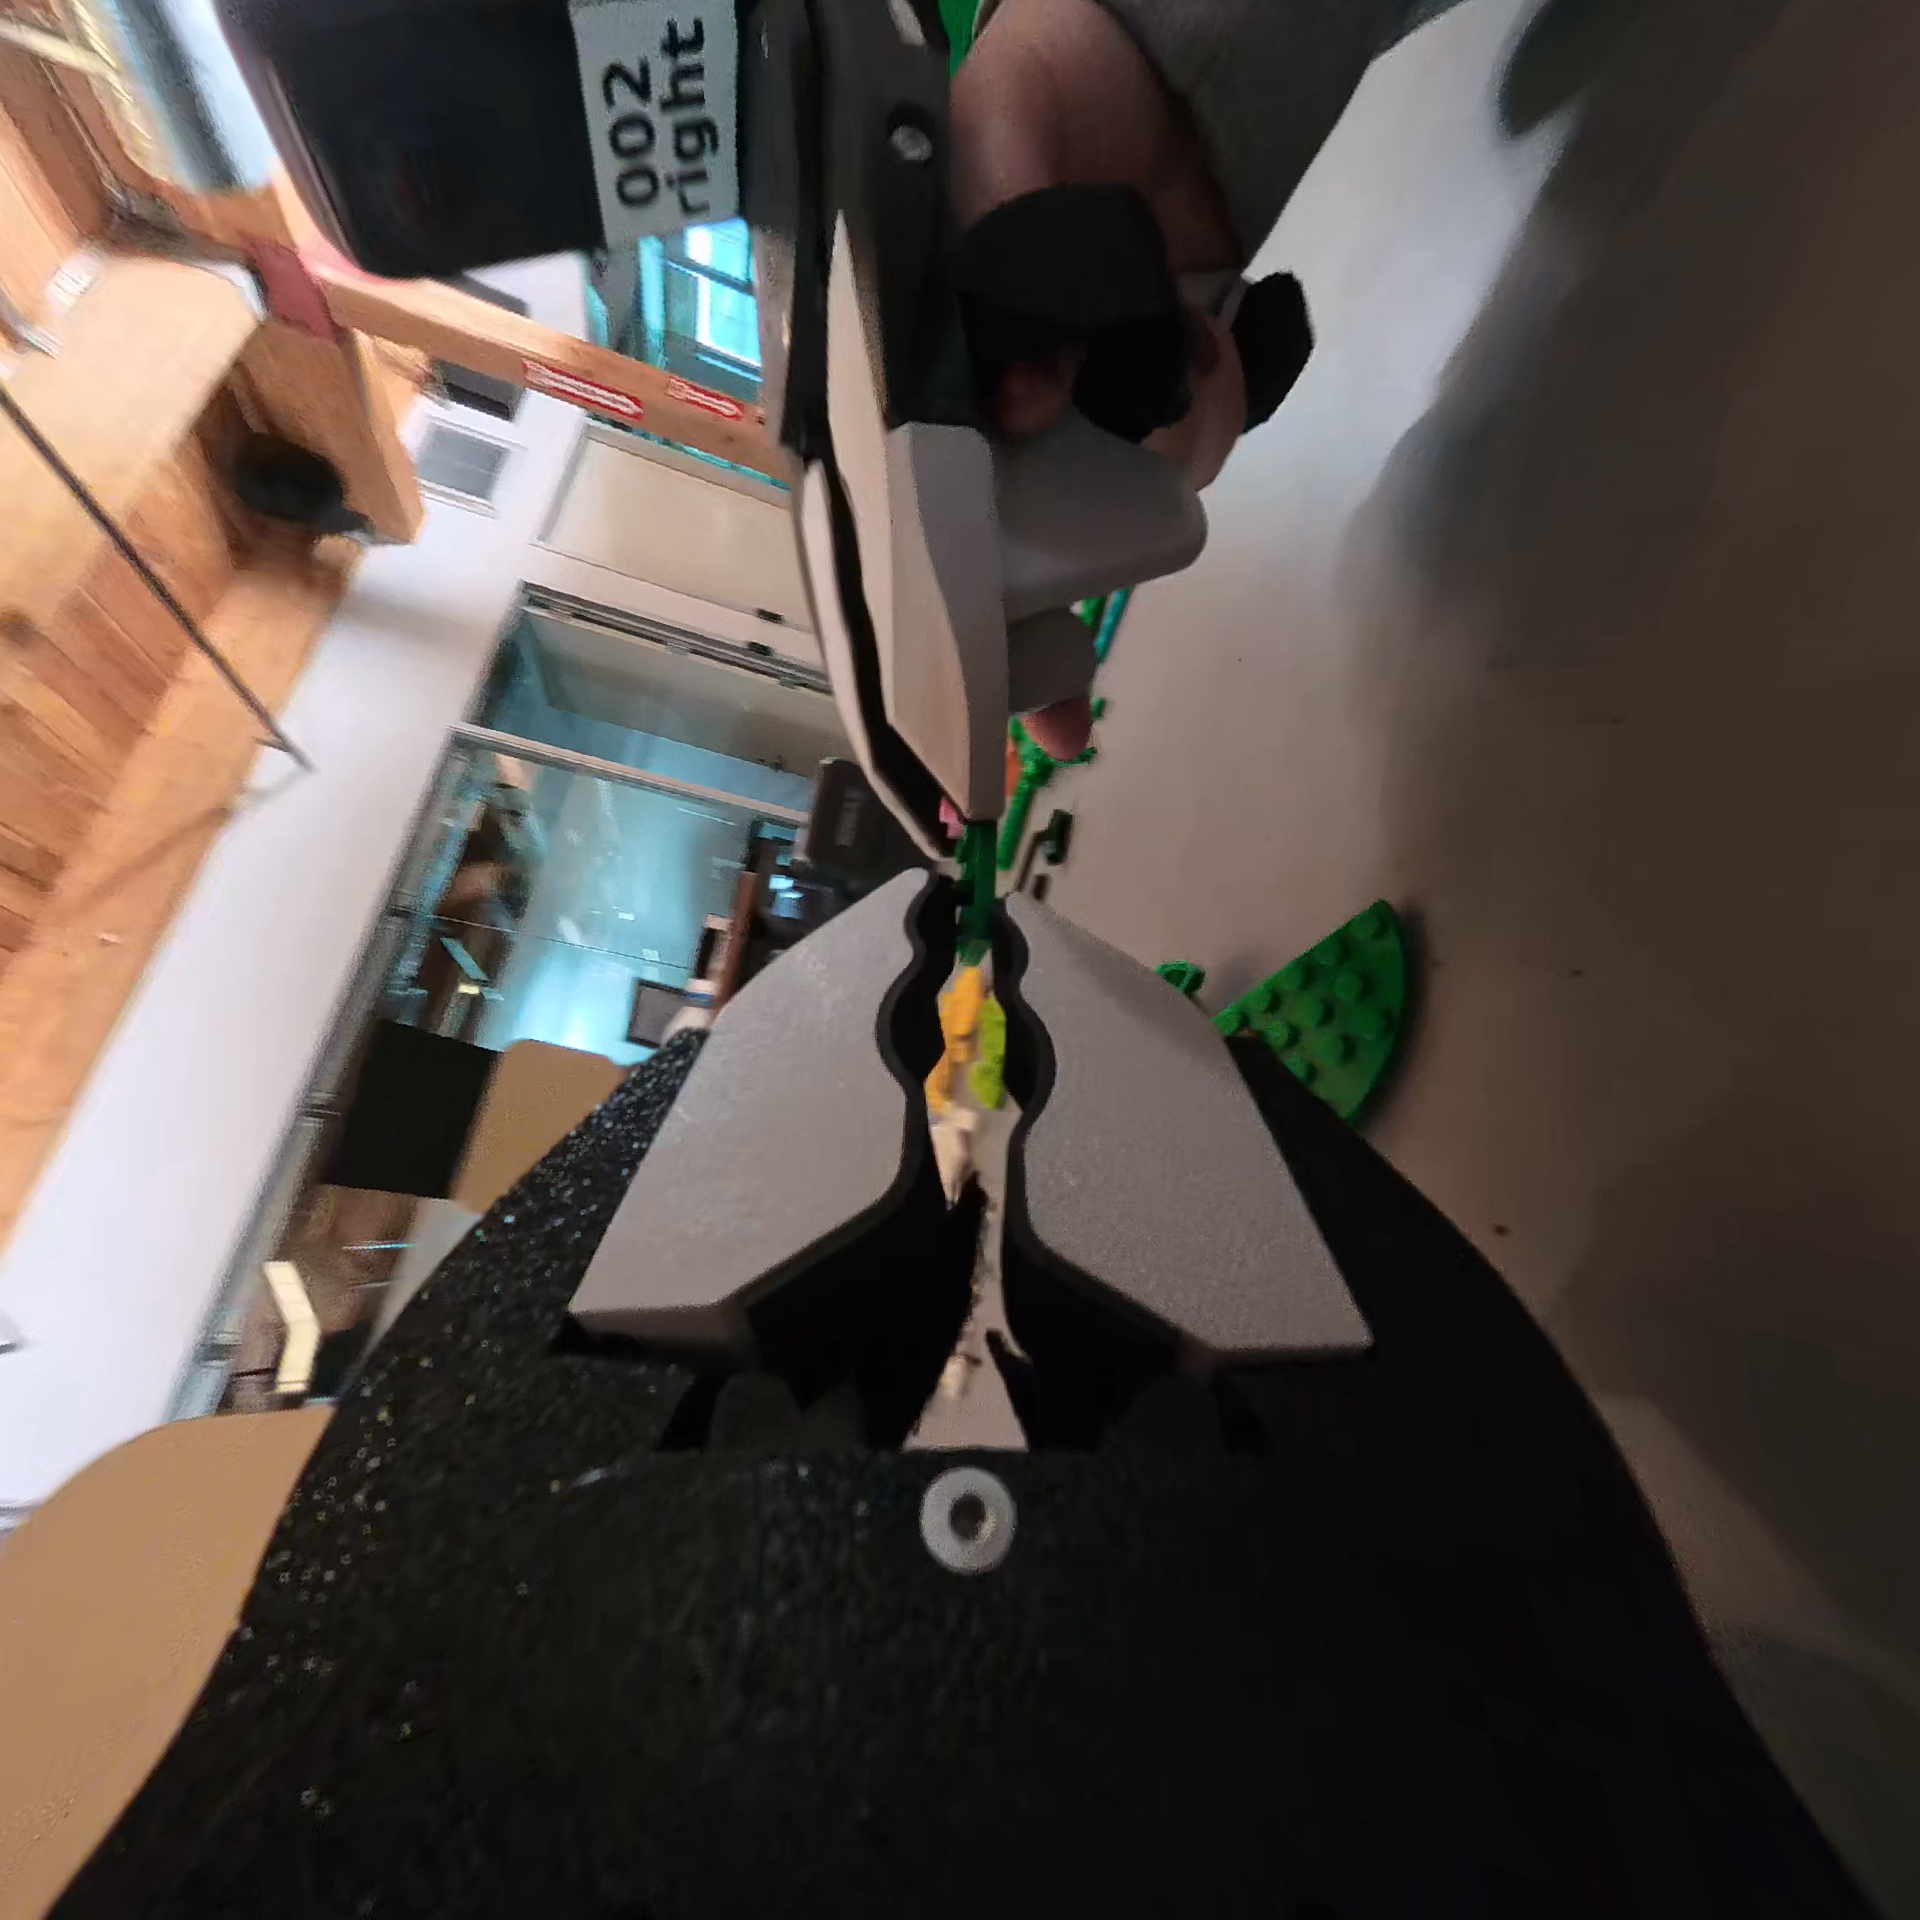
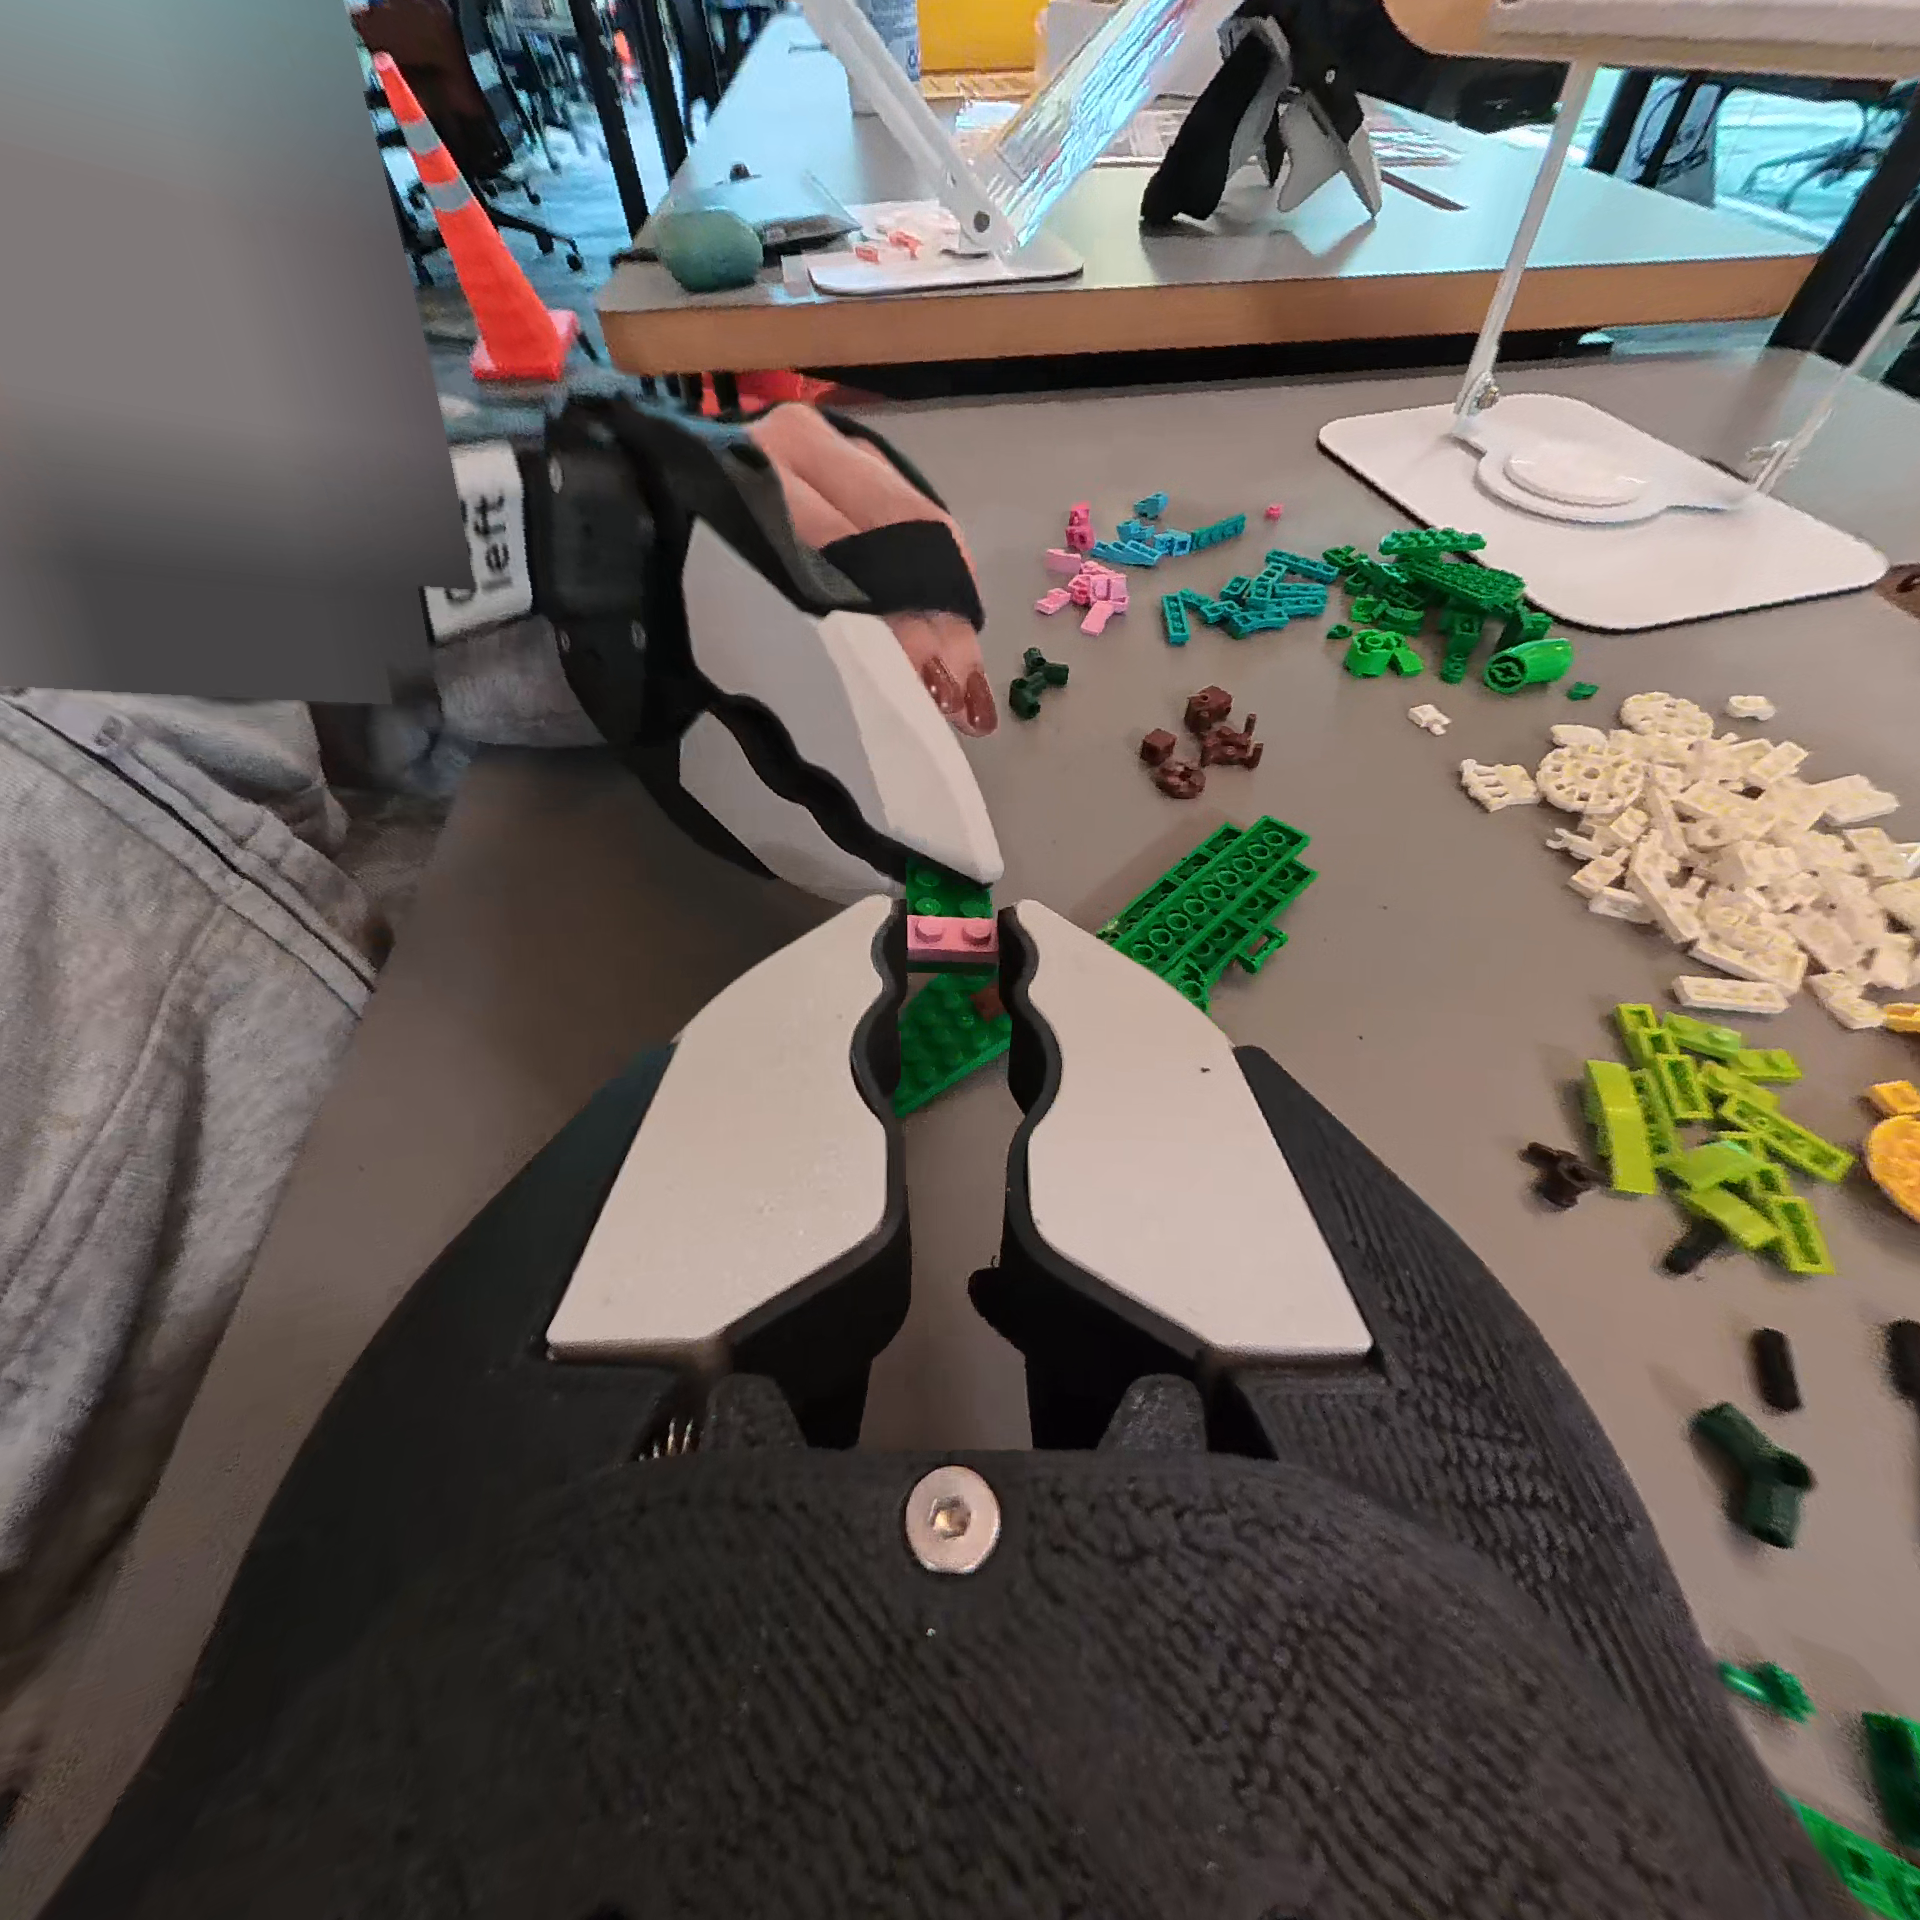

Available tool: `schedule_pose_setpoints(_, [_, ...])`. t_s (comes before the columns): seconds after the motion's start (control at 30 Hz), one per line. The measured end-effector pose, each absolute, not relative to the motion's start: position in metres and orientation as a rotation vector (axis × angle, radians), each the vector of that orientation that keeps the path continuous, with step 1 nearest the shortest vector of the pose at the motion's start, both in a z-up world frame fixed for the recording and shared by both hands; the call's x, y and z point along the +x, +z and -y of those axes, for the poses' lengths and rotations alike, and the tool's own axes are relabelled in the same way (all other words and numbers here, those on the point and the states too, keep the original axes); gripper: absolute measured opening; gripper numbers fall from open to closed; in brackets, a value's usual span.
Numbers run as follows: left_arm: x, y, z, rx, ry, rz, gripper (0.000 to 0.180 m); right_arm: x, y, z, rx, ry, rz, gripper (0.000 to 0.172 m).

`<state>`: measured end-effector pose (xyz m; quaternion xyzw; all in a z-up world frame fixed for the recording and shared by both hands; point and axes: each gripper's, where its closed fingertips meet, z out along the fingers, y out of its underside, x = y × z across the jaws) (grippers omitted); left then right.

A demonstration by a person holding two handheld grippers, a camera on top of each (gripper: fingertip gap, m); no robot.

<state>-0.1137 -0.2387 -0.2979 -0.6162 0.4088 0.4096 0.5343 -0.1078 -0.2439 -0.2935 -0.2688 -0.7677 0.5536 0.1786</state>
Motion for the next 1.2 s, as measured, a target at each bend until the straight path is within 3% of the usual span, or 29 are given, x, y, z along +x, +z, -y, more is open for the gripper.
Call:
schedule_pose_setpoints(0.13, [-0.109,-0.315,0.237,-1.633,0.685,-0.892,0.015,-0.105,-0.306,0.241,-0.620,1.391,2.226,0.015])
schedule_pose_setpoints(0.33, [-0.098,-0.318,0.239,-1.866,-0.098,-0.488,0.035,-0.091,-0.306,0.246,-0.382,1.318,2.239,0.015])
schedule_pose_setpoints(0.5, [-0.085,-0.297,0.248,-1.805,-0.790,-0.188,0.019,-0.086,-0.301,0.254,-0.287,1.318,2.215,0.015])
schedule_pose_setpoints(0.6, [-0.079,-0.300,0.253,-1.816,-1.009,-0.137,0.022,-0.086,-0.299,0.257,-0.250,1.305,2.196,0.015])
schedule_pose_setpoints(0.97, [-0.075,-0.303,0.253,-1.804,-1.165,-0.070,0.008,-0.088,-0.295,0.258,-0.193,1.228,2.142,0.016])
schedule_pose_setpoints(1.2, [-0.111,-0.307,0.239,-1.817,-0.898,0.106,0.005,-0.133,-0.309,0.231,-0.245,0.596,1.965,0.036])
